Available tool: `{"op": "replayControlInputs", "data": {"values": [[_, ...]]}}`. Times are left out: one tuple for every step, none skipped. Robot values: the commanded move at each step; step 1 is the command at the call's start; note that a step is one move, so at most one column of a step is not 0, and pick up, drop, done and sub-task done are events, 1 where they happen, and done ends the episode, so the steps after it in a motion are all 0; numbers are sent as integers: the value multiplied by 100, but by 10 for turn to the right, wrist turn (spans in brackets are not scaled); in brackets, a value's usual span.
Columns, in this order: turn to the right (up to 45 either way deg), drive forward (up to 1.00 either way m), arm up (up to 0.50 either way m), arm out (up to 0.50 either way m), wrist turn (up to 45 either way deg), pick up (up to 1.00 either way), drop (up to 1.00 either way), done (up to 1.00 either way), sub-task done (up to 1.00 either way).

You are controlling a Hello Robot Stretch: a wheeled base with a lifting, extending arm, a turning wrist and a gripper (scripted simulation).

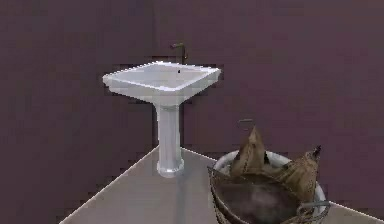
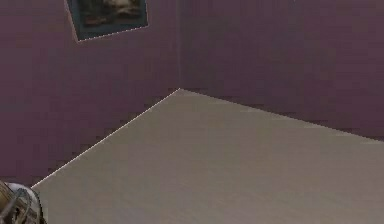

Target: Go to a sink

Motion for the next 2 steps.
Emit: {"op": "replayControlInputs", "data": {"values": [[0, 35, 0, 0, 0, 0, 0, 0, 0], [0, 0, 0, 0, 0, 0, 0, 100, 0]]}}
